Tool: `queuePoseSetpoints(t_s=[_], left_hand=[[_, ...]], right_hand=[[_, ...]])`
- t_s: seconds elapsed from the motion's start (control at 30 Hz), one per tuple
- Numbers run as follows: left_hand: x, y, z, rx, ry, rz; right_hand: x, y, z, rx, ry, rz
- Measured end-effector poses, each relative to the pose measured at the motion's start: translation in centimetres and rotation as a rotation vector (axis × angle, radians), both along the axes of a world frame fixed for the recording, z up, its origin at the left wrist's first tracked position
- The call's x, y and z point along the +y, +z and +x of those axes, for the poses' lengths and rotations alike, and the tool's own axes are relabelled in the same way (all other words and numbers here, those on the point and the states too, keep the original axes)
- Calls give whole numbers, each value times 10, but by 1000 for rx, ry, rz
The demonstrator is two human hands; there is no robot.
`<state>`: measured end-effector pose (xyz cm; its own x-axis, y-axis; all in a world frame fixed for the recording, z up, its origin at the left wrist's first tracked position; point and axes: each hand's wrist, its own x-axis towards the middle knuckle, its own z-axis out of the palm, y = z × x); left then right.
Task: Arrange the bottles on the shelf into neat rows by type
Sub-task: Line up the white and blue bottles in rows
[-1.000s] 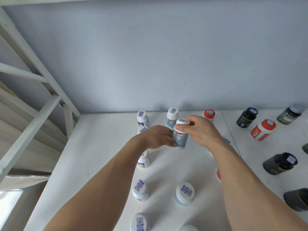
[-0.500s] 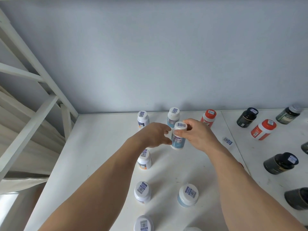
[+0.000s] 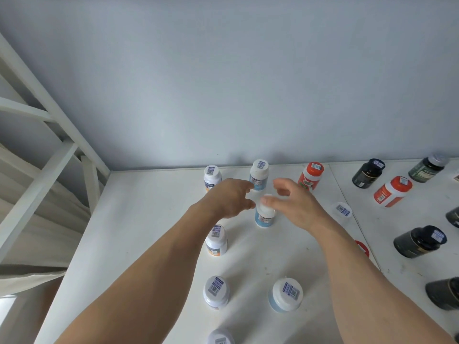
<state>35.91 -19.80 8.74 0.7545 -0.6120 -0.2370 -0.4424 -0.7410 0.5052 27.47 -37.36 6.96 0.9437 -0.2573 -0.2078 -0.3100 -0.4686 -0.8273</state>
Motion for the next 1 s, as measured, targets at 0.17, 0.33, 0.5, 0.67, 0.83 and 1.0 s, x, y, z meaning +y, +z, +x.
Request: queuePoseSetpoints(t_s=[0.17, 0.33, 0.5, 0.67, 0.83, 1.0], left_hand=[[-2, -2, 14, -70, 60, -20], [-7, -9, 26, -57, 84, 10], [-18, -9, 32, -20, 109, -3], [-29, -7, 38, 126, 205, -132], [-34, -5, 42, 263, 198, -280], [-30, 2, 38, 495, 183, -509]], right_hand=[[-15, 12, 48, -69, -63, -141], [-16, 9, 92, 34, 104, -125], [-19, -3, 101, 33, 159, -205], [-29, 14, 101, -53, 148, -166], [-36, 37, 101, -117, 146, -140], [-38, 50, 101, -109, 122, -200]])
